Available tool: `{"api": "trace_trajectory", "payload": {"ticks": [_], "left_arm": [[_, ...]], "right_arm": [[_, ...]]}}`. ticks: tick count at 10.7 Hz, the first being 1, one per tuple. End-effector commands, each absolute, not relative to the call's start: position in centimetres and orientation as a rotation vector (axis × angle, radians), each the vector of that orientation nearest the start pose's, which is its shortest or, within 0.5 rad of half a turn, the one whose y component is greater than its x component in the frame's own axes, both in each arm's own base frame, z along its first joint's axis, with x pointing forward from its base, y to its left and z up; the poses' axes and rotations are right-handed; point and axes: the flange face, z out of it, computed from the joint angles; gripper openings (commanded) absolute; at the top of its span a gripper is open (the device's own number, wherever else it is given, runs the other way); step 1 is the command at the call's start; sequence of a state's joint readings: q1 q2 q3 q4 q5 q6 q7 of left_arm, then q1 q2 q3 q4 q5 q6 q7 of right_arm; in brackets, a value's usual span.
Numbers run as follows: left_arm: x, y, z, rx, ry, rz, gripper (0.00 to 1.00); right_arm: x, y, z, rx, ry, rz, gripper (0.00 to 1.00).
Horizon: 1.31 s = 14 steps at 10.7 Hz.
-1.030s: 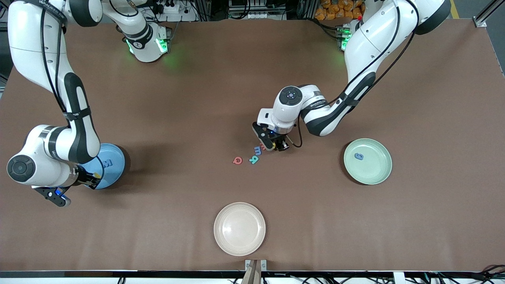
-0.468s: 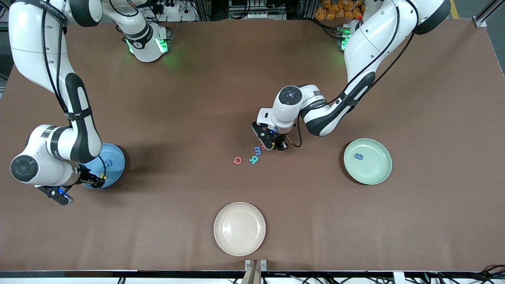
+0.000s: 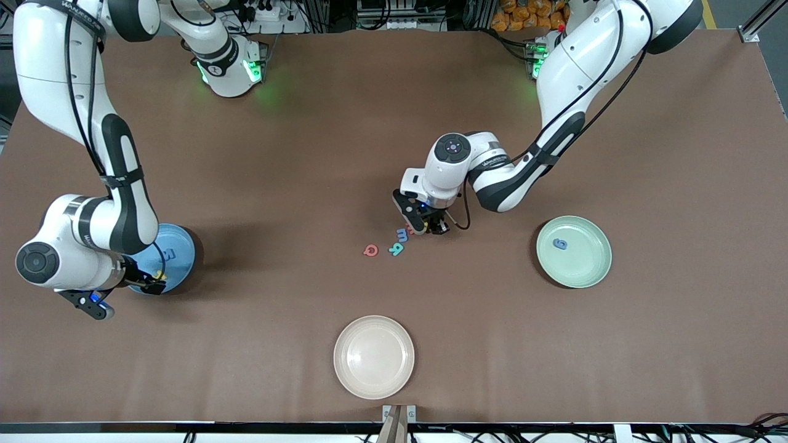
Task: Sort uppercase to blue plate, lowercase to green plate
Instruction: 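Grasp the yellow 4 with the left gripper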
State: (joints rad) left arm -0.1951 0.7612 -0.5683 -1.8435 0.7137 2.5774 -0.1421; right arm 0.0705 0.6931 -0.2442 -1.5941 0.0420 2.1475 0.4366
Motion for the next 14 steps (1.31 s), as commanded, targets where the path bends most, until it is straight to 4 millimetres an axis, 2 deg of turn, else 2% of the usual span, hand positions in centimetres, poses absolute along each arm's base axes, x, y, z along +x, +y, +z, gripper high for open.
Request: {"api": "trace_trajectory", "payload": {"ticks": [1,4,6,8,10,12,14], "left_arm": [[48.6,-43.4,17.8,-2.704,1.588,-0.303,0.12],[49.6,-42.3,18.5,-2.674,1.599,-0.307,0.1],[50.6,-40.0,18.5,-2.642,1.621,-0.287,0.09],[50.7,-38.4,18.9,-2.619,1.628,-0.273,0.08],[51.6,-34.4,19.0,-2.574,1.659,-0.236,0.06],[52.2,-30.3,19.6,-2.529,1.683,-0.205,0.05],[52.6,-27.5,20.4,-2.522,1.714,-0.199,0.04]], "right_arm": [[67.1,-9.6,23.2,-3.121,0.949,0.173,1.0],[67.2,-9.3,23.4,-3.122,0.946,0.167,1.0],[67.3,-9.0,23.4,-3.126,0.938,0.159,1.0],[67.5,-8.9,23.6,-3.127,0.937,0.146,1.0],[67.6,-8.6,23.6,-3.126,0.933,0.141,1.0],[68.2,-6.4,24.1,-3.096,0.938,0.122,1.0],[68.7,-4.7,24.4,-3.048,0.982,0.095,1.0]]}}
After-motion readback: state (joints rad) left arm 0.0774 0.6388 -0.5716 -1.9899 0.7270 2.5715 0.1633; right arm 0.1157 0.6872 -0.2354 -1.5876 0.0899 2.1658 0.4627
